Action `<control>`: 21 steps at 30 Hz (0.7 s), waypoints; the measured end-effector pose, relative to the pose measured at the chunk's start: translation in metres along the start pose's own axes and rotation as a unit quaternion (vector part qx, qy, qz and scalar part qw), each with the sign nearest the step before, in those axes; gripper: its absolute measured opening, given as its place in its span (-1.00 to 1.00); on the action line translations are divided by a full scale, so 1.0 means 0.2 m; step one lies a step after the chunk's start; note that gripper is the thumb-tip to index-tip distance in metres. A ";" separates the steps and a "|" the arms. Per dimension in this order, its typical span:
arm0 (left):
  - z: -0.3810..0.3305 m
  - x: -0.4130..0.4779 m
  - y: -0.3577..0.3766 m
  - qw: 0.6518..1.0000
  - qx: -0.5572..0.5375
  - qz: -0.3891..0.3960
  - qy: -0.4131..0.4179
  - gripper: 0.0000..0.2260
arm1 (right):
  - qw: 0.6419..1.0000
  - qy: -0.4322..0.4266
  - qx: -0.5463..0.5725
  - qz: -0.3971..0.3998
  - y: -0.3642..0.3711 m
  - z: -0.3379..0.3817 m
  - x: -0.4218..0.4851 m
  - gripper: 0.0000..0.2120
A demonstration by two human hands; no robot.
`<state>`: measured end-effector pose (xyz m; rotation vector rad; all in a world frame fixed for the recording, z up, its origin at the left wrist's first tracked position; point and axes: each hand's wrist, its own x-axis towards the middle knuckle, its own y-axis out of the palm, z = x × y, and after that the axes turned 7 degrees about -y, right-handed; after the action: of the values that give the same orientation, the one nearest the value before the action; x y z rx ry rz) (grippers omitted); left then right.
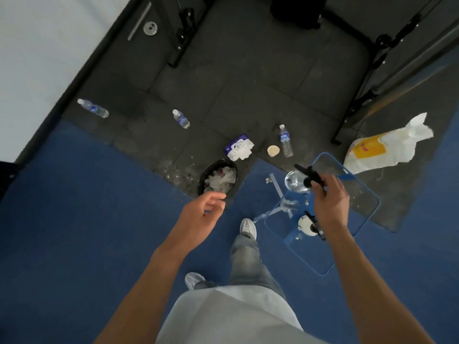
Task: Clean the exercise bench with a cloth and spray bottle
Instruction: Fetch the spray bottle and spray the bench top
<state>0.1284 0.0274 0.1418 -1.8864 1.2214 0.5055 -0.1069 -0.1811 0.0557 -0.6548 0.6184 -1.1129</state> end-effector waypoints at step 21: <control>1.57 -1.78 -0.68 0.840 -0.375 -0.388 0.059 -0.44 | 0.718 -0.470 0.223 0.462 0.58 2.31 -2.08 -0.74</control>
<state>0.1192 0.5061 0.2601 -2.8813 0.1919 0.4350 0.1682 0.3202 0.3244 -0.3144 -0.2532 0.1214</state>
